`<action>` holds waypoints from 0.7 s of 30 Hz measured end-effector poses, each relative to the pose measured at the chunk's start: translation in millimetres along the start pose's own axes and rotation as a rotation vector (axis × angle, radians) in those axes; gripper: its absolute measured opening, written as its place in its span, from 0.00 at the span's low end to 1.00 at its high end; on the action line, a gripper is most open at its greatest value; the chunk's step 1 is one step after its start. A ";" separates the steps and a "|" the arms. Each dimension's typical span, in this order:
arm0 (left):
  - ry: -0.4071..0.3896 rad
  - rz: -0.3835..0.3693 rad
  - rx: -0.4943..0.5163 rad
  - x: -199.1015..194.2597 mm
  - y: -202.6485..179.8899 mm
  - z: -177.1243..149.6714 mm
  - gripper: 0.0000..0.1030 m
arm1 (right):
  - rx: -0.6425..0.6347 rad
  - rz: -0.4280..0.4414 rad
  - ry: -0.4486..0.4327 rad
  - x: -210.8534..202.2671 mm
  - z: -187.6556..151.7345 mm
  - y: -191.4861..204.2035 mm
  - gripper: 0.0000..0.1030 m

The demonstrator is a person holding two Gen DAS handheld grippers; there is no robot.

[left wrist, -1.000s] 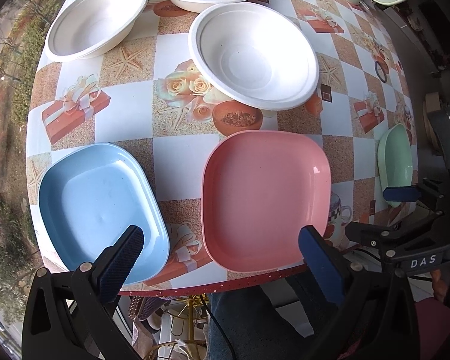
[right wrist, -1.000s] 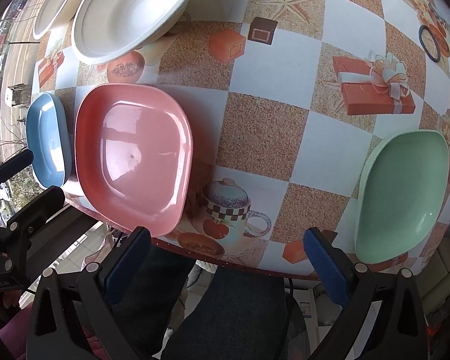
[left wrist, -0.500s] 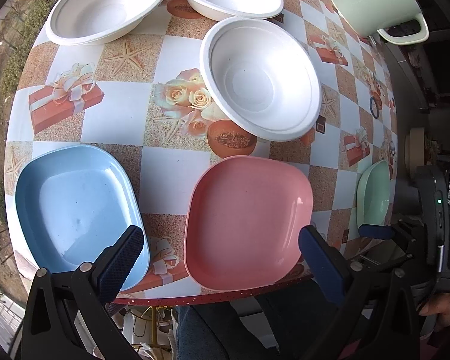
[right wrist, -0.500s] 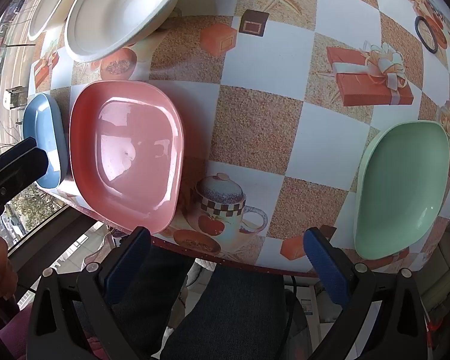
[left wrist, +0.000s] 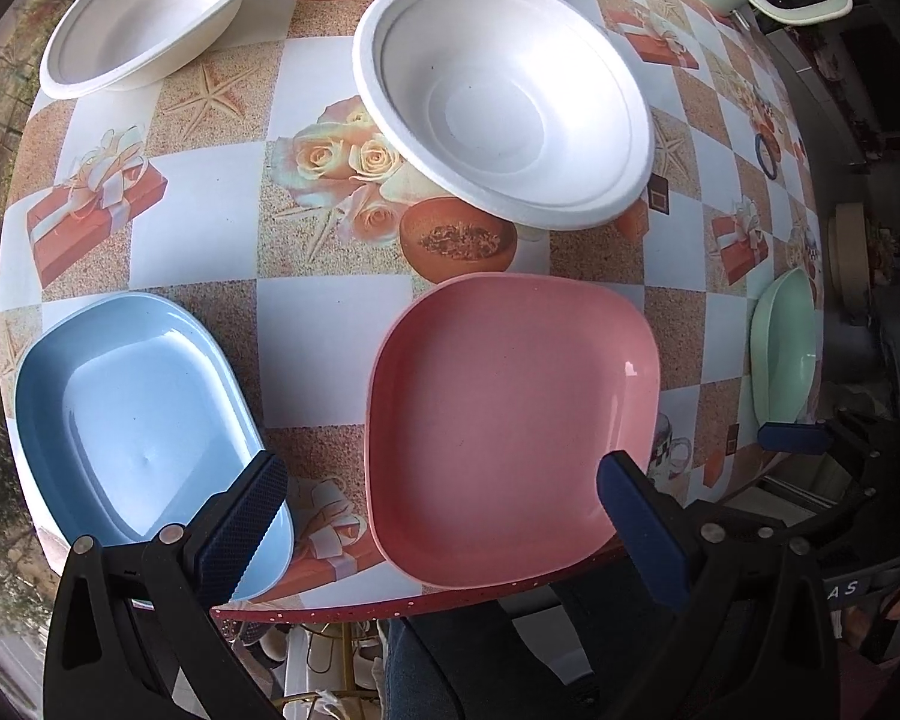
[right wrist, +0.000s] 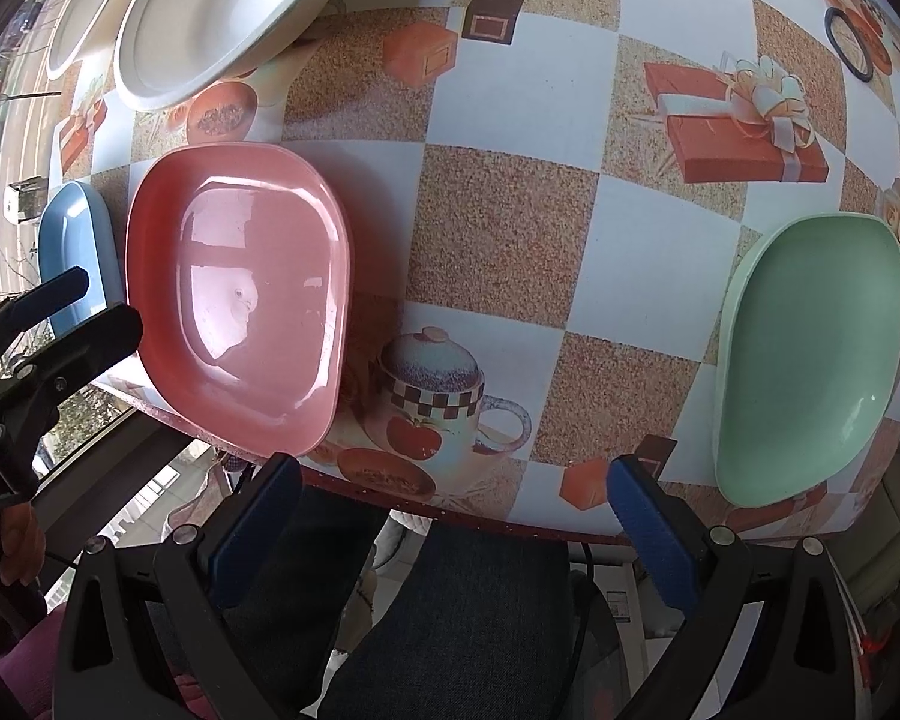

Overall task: Organize plates and bowls
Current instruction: 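Move the right gripper toward the rim of the pink plate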

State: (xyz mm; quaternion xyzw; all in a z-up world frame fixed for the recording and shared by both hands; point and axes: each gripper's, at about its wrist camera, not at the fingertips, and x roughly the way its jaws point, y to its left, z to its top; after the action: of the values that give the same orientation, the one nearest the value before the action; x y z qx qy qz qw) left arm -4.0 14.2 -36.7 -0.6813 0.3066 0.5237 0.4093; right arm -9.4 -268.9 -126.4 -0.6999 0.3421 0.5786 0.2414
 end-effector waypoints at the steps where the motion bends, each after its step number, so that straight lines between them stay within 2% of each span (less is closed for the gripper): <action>1: 0.004 -0.001 0.002 1.8 -0.5 0.0 1.00 | 0.002 0.000 0.000 0.7 -0.5 -0.5 0.99; 21: 0.060 -0.029 -0.016 35.2 -12.0 -6.9 1.00 | 0.030 -0.006 0.017 8.9 -6.7 -9.4 0.99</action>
State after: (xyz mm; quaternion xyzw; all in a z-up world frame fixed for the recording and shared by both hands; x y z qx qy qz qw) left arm 18.7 14.2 -67.0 -0.7045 0.3048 0.4994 0.4017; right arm 2.9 -269.5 -134.1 -0.7022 0.3506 0.5667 0.2507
